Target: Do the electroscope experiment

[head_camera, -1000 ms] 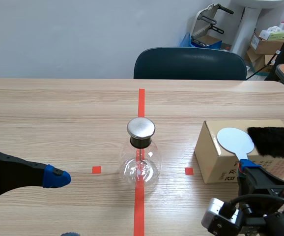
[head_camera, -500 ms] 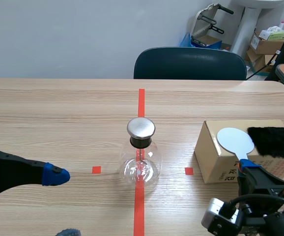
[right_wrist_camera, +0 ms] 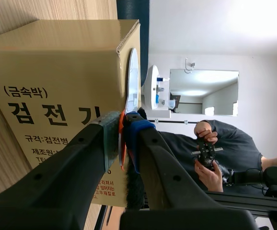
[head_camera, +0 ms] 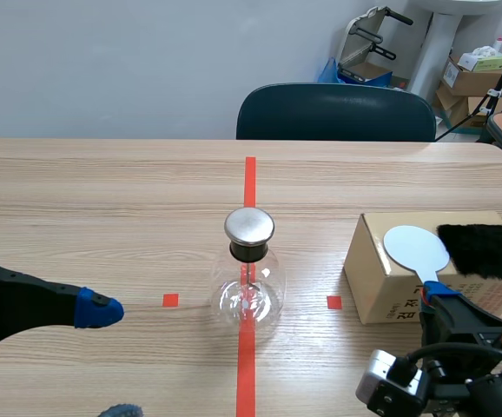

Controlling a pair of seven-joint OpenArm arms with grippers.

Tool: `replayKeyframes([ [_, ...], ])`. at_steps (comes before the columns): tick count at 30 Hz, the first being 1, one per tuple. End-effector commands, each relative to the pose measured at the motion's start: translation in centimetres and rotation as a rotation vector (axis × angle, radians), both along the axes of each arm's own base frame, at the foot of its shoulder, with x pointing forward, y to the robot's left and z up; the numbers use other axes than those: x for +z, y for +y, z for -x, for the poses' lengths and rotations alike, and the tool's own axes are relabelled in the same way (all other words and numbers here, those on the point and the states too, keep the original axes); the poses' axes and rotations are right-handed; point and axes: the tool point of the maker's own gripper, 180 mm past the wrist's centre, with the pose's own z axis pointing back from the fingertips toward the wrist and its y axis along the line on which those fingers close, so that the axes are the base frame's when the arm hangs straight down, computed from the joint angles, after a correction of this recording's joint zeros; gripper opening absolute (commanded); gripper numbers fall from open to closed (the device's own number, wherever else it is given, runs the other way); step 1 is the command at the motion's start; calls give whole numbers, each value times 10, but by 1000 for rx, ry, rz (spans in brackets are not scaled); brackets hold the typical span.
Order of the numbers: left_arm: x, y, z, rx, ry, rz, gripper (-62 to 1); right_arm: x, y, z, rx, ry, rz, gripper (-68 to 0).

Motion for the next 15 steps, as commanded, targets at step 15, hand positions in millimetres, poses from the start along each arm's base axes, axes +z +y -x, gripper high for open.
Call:
replayKeyframes([
  [15,3,0,-2,7,-8,26,-149,11,-4,-5,-5,-43,7,-664],
])
